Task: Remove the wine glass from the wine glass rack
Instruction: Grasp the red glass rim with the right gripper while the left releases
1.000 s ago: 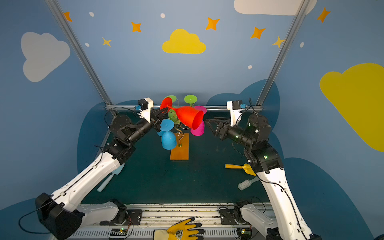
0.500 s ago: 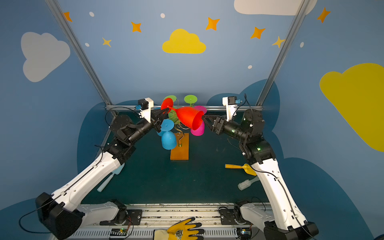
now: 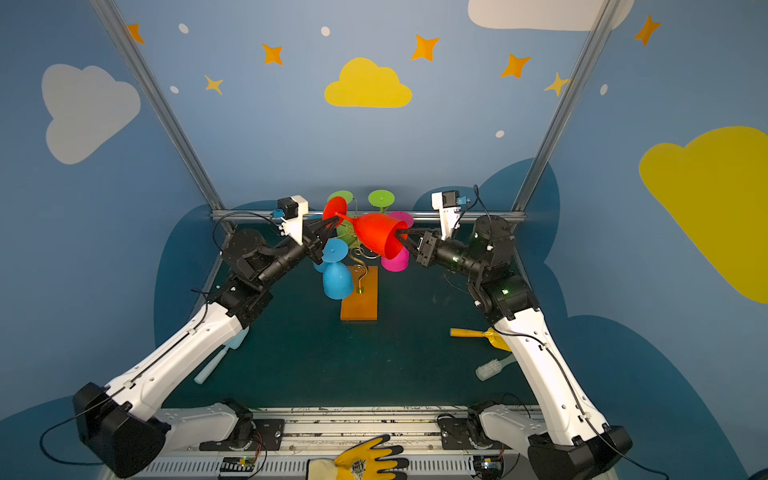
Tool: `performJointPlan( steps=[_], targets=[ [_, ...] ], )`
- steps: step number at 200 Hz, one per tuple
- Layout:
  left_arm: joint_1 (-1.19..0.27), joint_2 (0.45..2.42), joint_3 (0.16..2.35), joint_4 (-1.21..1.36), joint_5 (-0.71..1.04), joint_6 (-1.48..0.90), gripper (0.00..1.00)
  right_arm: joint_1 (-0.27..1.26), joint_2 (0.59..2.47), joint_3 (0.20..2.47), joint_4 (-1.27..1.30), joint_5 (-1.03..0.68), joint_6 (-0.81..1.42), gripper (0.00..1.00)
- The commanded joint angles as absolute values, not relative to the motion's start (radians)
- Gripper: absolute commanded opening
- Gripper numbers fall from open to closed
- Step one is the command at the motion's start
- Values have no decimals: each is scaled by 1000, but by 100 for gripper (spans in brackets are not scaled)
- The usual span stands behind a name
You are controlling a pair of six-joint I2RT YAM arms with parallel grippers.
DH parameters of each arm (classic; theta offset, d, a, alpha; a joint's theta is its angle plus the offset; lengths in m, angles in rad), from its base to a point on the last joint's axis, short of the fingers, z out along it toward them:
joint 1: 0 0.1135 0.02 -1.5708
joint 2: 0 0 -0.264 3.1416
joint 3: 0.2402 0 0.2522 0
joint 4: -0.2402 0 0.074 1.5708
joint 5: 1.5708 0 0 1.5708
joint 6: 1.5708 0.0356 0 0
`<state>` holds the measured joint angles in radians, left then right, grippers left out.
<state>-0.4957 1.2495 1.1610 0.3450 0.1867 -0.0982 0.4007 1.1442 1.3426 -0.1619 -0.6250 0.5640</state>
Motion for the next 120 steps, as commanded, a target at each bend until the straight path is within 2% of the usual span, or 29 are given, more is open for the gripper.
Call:
performJointPlan(
  steps=[1,19,61,120],
  targets=[
    [-492,1253,1177,365,187,-107,3,411,1146,1359,-127,-618,572,11],
    [-492,1253,1177,365,187,-107,4,415,1149,1363,-127,-625,578,0],
    [-491,1243,1170,366,177,-100,14,420,1140,1366,-133,-609,583,0],
    [-480,1210,1144,379,100,-94,68,386,1067,1409,-222,-514,518,0]
  ],
)
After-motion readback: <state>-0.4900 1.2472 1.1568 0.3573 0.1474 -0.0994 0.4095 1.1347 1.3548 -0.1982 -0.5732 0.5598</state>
